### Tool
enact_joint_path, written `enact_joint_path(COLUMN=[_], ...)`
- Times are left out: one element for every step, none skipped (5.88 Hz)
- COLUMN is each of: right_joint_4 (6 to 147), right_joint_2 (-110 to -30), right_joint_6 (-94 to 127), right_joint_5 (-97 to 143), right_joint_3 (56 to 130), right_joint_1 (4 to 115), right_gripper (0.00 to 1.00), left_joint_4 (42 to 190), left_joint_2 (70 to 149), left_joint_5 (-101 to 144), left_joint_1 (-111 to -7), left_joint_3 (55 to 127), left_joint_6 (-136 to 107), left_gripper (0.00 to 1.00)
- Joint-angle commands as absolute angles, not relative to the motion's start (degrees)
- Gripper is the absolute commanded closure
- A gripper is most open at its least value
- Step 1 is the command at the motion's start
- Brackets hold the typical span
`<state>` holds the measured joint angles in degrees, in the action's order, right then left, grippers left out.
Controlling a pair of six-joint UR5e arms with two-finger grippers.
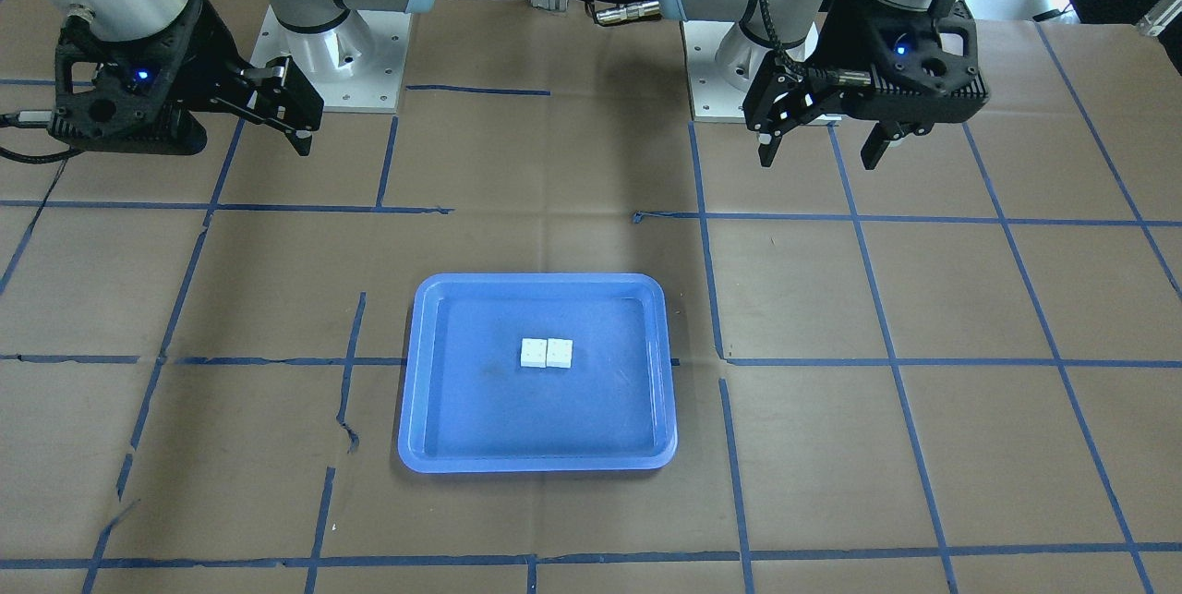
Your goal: Assemble white blocks and place on blue tray
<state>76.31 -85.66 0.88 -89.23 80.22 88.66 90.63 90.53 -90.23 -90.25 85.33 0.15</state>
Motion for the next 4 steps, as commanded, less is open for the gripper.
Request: enact_joint_path(right_joint_4=[76.6,76.6,76.6,76.6], right_joint_2=[-86.3,-86.3,-86.3,-86.2], right_joint_6=[1.0,1.0,1.0,1.0], right_joint_5=[-89.1,-89.1,-89.1,-89.1], right_joint_3=[81.0,81.0,81.0,81.0], right_joint_1=[88.7,88.7,88.7,88.7], right_gripper=[0.00,0.00,0.00,0.00], left_joint_4=[91.2,90.5,88.5,86.9], left_joint_2=[91.9,92.3,92.2,92.2], left_joint_5=[-90.1,-90.2,-90.1,-90.3], left_joint_1=[-90.4,-90.6,-90.9,-91.0], left_joint_3=[85.9,85.6,85.9,86.2], left_joint_6=[0.1,-0.2,-0.2,0.3], left_gripper=[0.01,0.01,0.01,0.01])
